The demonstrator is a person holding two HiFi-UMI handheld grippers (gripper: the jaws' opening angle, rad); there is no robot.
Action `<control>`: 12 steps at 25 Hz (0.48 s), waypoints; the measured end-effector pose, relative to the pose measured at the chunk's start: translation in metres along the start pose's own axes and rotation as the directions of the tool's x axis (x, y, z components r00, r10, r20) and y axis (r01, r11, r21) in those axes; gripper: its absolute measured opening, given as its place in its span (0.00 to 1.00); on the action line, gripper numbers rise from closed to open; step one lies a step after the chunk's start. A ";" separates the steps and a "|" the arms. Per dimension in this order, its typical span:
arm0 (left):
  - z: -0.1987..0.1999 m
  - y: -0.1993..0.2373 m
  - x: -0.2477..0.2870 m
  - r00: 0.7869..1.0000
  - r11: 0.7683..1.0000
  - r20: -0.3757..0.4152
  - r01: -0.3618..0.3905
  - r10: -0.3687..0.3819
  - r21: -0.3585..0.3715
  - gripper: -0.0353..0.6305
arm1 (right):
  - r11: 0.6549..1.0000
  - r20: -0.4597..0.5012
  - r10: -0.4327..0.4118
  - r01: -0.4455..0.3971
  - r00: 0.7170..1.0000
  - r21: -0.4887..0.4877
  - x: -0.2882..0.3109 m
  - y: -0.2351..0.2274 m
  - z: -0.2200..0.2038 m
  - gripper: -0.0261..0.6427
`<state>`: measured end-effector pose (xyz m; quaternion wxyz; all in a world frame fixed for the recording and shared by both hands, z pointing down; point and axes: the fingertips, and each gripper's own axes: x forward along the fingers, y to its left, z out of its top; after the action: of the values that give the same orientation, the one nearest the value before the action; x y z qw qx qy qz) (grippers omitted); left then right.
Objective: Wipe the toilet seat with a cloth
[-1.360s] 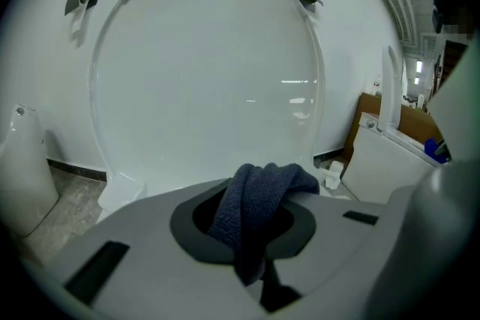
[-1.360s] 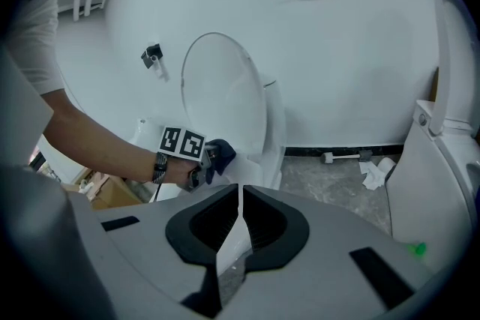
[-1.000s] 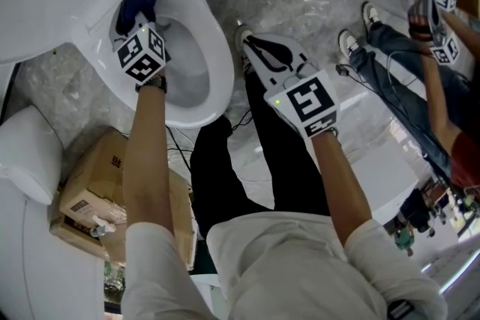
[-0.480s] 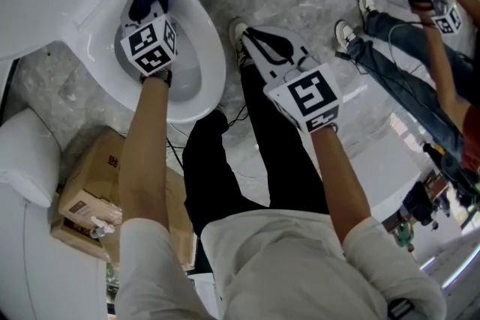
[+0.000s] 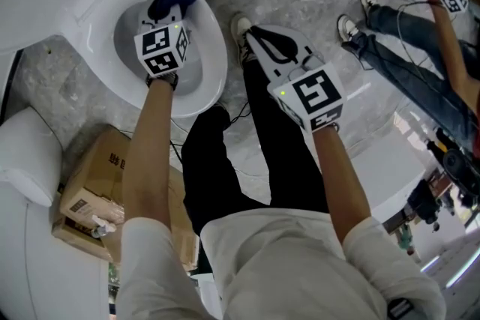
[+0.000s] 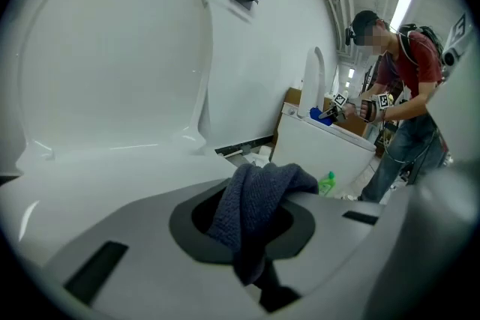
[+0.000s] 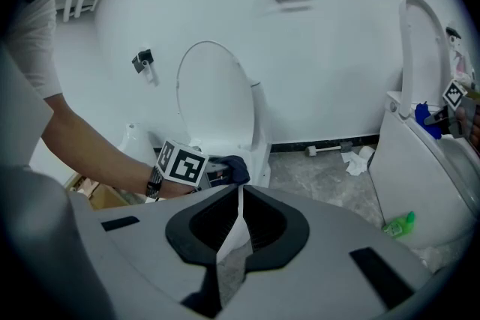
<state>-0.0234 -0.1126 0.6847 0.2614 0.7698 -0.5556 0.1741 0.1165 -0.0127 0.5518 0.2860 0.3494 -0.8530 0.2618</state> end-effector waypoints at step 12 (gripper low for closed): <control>-0.047 -0.046 -0.031 0.993 0.991 -0.064 0.108 -0.103 0.085 0.09 | 0.998 0.037 -0.050 0.049 0.998 0.027 -0.017 0.016 -0.022 0.10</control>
<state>0.0113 -0.0494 0.6956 0.2525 0.8034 -0.4978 0.2074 0.1217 0.0187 0.5515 0.2718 0.3789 -0.8458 0.2592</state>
